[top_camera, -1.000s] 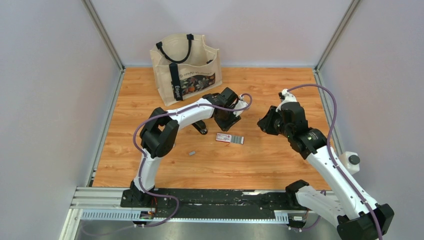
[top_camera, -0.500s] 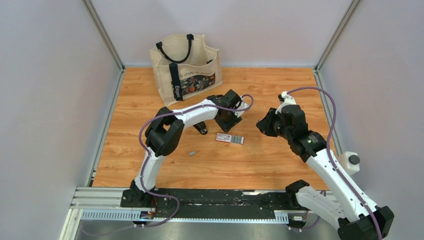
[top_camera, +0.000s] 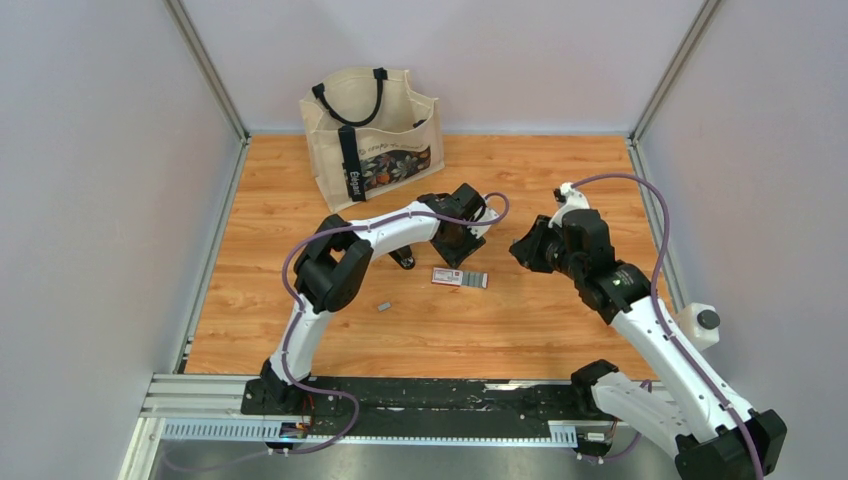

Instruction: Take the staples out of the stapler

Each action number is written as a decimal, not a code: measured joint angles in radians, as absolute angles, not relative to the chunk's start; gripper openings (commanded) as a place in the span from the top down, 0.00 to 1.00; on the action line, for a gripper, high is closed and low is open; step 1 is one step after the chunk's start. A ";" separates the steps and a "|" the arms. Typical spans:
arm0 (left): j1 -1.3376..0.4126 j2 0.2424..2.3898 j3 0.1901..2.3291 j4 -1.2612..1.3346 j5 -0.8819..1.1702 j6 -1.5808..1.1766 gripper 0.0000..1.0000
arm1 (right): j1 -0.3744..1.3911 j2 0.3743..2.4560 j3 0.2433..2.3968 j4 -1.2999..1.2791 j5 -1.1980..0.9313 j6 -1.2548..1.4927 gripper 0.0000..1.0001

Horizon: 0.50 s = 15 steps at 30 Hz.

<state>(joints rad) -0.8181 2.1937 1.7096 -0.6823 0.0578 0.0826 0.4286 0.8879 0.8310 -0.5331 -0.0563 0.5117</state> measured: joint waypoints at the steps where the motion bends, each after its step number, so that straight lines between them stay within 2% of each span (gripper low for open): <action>1: -0.818 2.194 1.710 -0.681 0.057 0.082 0.49 | 0.429 0.889 0.831 -0.532 -0.057 0.510 0.91; 7: -0.824 2.190 1.699 -0.668 0.052 0.082 0.49 | 0.429 0.897 0.831 -0.532 -0.060 0.506 0.92; 15: -0.839 2.107 1.554 -0.577 0.059 0.083 0.50 | 0.429 0.901 0.815 -0.521 -0.061 0.503 0.91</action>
<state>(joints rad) -0.8391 2.1067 1.5539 -0.5774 0.0586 0.0830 0.4286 0.9009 0.8146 -0.5205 -0.0608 0.5026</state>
